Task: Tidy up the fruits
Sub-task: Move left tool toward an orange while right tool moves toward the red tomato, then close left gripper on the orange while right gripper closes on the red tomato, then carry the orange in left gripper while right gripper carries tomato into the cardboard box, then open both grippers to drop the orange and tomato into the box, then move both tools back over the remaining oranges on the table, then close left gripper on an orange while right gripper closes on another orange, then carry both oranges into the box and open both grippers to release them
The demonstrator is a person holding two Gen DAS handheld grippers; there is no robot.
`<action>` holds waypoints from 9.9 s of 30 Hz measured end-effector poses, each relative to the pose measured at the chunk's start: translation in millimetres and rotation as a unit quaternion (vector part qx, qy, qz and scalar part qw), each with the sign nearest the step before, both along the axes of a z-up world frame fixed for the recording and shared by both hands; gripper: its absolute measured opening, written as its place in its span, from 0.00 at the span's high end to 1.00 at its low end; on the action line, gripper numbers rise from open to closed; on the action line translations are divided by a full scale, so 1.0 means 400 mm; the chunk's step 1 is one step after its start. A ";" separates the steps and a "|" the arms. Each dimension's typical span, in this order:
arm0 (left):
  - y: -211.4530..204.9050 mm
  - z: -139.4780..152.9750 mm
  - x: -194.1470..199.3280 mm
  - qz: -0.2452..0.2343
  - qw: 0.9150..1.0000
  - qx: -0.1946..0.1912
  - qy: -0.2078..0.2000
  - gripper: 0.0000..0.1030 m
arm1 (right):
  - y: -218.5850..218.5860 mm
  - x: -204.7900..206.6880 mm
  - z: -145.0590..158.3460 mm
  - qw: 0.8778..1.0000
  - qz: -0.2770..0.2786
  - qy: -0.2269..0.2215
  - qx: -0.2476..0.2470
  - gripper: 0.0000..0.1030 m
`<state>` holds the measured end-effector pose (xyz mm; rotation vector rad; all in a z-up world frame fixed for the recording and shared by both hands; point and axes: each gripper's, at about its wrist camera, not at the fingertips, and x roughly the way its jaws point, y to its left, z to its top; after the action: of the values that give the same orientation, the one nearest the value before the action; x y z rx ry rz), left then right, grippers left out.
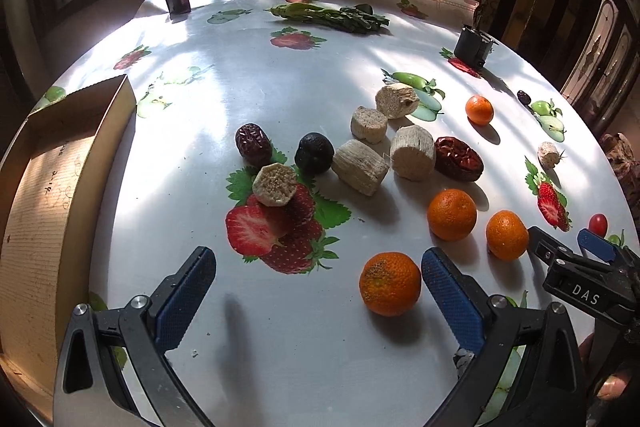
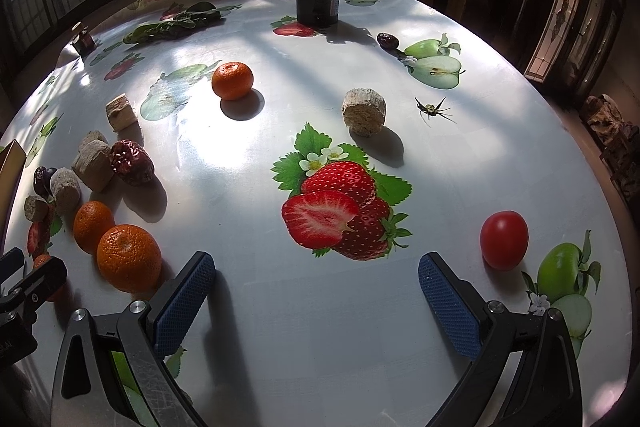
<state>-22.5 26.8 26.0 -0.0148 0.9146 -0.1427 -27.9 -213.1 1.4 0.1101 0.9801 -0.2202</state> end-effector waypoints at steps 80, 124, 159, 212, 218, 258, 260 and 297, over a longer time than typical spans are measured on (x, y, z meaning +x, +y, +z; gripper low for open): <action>-0.056 -0.024 0.008 -0.084 0.995 -0.043 0.036 0.46 | -0.281 -0.074 0.036 0.999 -0.029 -0.027 0.034 0.36; 0.480 0.272 -0.177 0.103 0.988 0.024 -0.114 0.72 | 0.485 -0.138 0.446 0.945 0.284 -0.148 0.066 0.69; 0.752 0.008 0.256 0.164 0.985 0.021 0.056 0.69 | 0.996 0.299 0.046 0.923 0.368 0.021 0.110 0.68; 0.030 0.072 -0.050 -0.066 0.997 -0.033 -0.004 0.34 | 0.029 -0.064 0.099 0.993 0.092 -0.060 0.051 0.38; -0.053 0.064 -0.016 -0.107 0.994 -0.036 -0.008 0.36 | -0.030 -0.048 0.090 0.995 0.056 -0.070 0.043 0.38; -0.027 0.033 -0.009 -0.097 0.990 -0.105 0.014 0.71 | 0.139 0.001 0.039 0.975 0.171 -0.047 0.131 0.49; -0.005 0.040 -0.021 -0.090 0.990 -0.109 0.009 0.71 | 0.163 0.005 0.031 0.976 0.173 -0.039 0.128 0.49; 0.583 0.245 -0.015 0.091 0.993 -0.044 -0.063 0.71 | 0.667 0.037 0.260 0.919 0.338 -0.084 0.183 0.67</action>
<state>-28.7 260.0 124.1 -0.1690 0.7754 -0.0135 -13.3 53.9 105.2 0.1226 0.8275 0.6045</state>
